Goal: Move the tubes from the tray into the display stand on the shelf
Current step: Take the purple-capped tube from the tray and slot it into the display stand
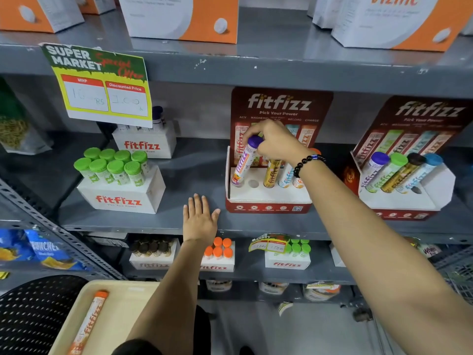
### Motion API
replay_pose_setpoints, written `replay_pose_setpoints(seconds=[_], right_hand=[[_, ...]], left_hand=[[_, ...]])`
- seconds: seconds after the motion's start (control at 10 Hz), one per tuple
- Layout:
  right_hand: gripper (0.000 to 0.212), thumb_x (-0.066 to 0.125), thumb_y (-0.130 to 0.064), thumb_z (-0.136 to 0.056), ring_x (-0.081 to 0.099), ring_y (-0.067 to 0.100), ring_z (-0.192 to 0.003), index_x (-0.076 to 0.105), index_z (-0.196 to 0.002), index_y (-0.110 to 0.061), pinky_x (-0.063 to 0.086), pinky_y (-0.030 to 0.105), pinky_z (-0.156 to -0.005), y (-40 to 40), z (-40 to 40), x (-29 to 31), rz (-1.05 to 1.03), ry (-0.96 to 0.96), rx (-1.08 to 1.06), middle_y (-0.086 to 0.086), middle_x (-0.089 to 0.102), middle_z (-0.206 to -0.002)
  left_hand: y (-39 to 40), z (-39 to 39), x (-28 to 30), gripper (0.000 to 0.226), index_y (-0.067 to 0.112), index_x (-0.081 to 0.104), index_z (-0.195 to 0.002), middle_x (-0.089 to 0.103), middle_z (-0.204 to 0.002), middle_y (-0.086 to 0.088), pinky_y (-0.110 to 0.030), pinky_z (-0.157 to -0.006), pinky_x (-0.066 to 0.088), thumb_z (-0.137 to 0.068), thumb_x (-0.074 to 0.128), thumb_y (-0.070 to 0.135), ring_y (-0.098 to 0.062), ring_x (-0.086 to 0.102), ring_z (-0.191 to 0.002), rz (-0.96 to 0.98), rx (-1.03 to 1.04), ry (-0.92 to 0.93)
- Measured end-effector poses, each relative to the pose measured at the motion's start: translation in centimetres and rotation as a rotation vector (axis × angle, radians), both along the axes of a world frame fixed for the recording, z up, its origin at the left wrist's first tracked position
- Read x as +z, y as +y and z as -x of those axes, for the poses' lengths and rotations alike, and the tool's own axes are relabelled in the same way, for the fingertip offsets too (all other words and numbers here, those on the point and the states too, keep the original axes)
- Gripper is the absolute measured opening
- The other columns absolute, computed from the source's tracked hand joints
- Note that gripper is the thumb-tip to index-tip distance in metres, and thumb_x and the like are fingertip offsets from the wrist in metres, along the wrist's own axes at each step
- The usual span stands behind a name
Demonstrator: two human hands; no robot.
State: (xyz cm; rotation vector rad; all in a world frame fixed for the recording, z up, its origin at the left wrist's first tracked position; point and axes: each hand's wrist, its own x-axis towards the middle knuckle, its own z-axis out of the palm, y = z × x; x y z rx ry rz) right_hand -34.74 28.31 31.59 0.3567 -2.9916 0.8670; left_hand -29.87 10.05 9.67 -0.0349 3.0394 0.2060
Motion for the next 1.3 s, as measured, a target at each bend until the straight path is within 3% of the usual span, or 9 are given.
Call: replay_pose_setpoints(seconds=[0.1,0.3,0.4,0.5,0.6,1.0,1.2,1.3], right_hand=[[0.041,0.055,0.014,-0.078,0.059,0.026,-0.103,0.073,-0.087,-0.022,0.050,0.027,-0.077,-0.4,0.0,0.0,-0.062,0.027,-0.019,0.008,0.063,-0.121],[0.019,0.067,0.003,-0.078,0.050,0.002,-0.061,0.076,-0.090,-0.010,0.036,0.008,-0.046,-0.8,-0.3,1.0,-0.041,-0.035,-0.005,0.001,0.065,-0.094],[0.021,0.066,0.004,-0.081,0.059,0.011,-0.080,0.075,-0.093,-0.011,0.045,0.009,-0.054,-1.0,-0.2,0.7,-0.030,-0.017,-0.004,0.004,0.064,-0.102],[0.035,0.066,0.005,-0.081,0.057,0.024,-0.111,0.070,-0.108,-0.016,0.048,0.023,-0.083,-1.4,0.0,-0.1,-0.018,-0.032,-0.010,0.007,0.058,-0.125],[0.040,0.069,0.002,-0.079,0.058,0.028,-0.113,0.066,-0.114,-0.016,0.052,0.033,-0.095,-1.9,0.4,-0.5,-0.060,-0.028,-0.021,0.011,0.058,-0.128],[0.041,0.064,-0.002,-0.083,0.055,0.028,-0.117,0.060,-0.122,-0.015,0.048,0.034,-0.097,-2.6,0.1,-2.2,-0.066,-0.056,-0.036,0.012,0.053,-0.132],[0.063,0.068,-0.006,-0.082,0.047,0.023,-0.127,0.043,-0.139,-0.020,0.043,0.031,-0.101,-2.4,-0.2,-2.5,-0.039,-0.102,-0.046,0.008,0.046,-0.143],[0.072,0.069,-0.009,-0.081,0.052,0.019,-0.120,0.035,-0.143,-0.022,0.045,0.034,-0.101,-2.5,-1.0,-2.2,-0.057,-0.049,-0.030,0.008,0.043,-0.145]], left_hand=[[0.0,0.0,0.1,0.065,0.011,-0.005,-0.148,-0.009,-0.157,-0.012,-0.039,-0.118,-0.003,-0.096,0.004,0.049,-0.027,-0.010,-0.143,0.004,-0.001,-0.004],[0.1,0.0,0.0,0.066,0.012,-0.006,-0.148,-0.010,-0.157,-0.011,-0.039,-0.117,-0.004,-0.096,0.005,0.051,-0.027,-0.011,-0.143,0.010,0.002,-0.003],[0.1,0.0,0.1,0.066,0.012,-0.006,-0.148,-0.010,-0.157,-0.011,-0.039,-0.117,-0.004,-0.096,0.005,0.050,-0.027,-0.011,-0.143,0.009,0.001,-0.002],[0.1,0.0,0.1,0.066,0.012,-0.006,-0.148,-0.010,-0.157,-0.011,-0.039,-0.117,-0.004,-0.096,0.005,0.050,-0.027,-0.011,-0.143,0.005,0.000,0.001],[0.0,0.0,0.0,0.066,0.012,-0.006,-0.148,-0.010,-0.157,-0.011,-0.039,-0.117,-0.004,-0.096,0.004,0.050,-0.027,-0.011,-0.143,0.008,-0.001,0.000],[0.0,0.2,-0.3,0.066,0.012,-0.006,-0.148,-0.009,-0.157,-0.011,-0.038,-0.115,-0.005,-0.096,0.005,0.051,-0.027,-0.011,-0.143,0.012,0.000,0.010],[-0.2,0.3,-0.4,0.066,0.011,-0.005,-0.148,-0.008,-0.157,-0.011,-0.037,-0.114,-0.007,-0.097,0.007,0.051,-0.027,-0.011,-0.143,-0.002,-0.005,0.019],[-0.5,-0.1,-0.1,0.065,0.009,-0.003,-0.148,-0.007,-0.157,-0.011,-0.035,-0.114,-0.008,-0.098,0.010,0.048,-0.025,-0.011,-0.143,-0.081,-0.024,0.015]])
